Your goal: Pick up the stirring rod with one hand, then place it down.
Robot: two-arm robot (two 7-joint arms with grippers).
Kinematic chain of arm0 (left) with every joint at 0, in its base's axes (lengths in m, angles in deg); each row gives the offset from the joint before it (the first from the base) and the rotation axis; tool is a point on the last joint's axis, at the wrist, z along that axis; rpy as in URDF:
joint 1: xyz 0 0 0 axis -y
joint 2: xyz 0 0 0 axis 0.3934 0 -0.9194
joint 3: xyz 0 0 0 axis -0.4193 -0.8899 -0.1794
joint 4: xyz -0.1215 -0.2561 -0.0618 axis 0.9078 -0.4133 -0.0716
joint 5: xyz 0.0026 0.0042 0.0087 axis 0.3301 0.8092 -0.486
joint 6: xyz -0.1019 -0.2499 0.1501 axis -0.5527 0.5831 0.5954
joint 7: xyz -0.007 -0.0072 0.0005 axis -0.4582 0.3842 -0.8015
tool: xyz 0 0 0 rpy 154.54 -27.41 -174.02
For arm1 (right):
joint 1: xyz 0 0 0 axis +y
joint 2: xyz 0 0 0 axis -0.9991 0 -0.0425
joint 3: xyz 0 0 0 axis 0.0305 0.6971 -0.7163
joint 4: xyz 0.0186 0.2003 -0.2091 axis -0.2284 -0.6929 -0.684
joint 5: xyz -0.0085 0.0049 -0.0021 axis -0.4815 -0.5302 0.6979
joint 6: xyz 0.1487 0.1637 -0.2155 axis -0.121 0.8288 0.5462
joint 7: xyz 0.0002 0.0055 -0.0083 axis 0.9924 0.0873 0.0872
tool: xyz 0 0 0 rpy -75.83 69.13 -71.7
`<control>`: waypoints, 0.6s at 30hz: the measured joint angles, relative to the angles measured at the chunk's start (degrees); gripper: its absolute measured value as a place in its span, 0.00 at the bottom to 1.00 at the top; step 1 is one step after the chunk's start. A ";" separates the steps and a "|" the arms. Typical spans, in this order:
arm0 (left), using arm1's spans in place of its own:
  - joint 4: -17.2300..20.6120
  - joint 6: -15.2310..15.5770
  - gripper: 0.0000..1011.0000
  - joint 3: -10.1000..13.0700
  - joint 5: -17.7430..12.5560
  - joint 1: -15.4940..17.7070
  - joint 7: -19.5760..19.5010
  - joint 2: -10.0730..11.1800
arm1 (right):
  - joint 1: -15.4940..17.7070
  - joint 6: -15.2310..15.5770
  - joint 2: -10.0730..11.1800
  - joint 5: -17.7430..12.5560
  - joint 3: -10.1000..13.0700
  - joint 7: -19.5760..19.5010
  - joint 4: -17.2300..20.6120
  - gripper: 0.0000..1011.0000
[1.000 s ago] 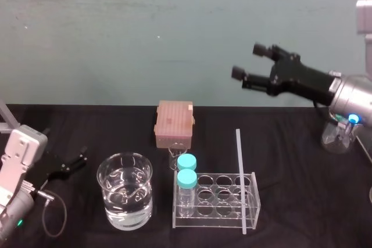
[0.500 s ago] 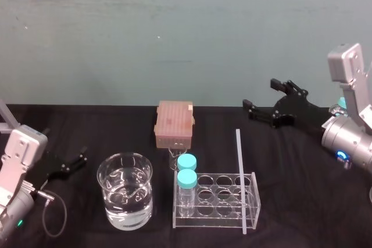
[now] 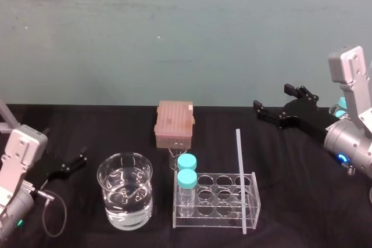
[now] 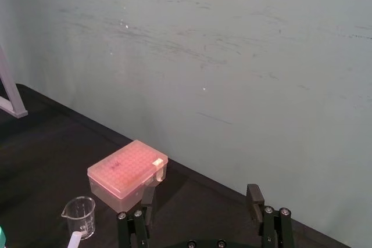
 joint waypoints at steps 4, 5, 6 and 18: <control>0.00 0.00 0.99 0.00 0.00 0.00 0.00 0.00 | 0.03 -0.16 0.05 0.15 -0.12 0.00 0.00 0.99; 0.00 0.00 0.99 0.00 0.00 0.00 0.00 0.00 | 0.03 -0.20 0.06 0.17 -0.14 -0.01 0.01 0.99; 0.00 0.00 0.99 0.00 0.00 0.00 0.00 0.00 | 0.03 -0.22 0.07 0.19 -0.15 -0.01 0.01 0.99; 0.00 0.00 0.99 -0.01 0.00 0.00 0.00 0.00 | 0.08 -0.49 0.14 0.41 -0.33 -0.18 0.01 0.99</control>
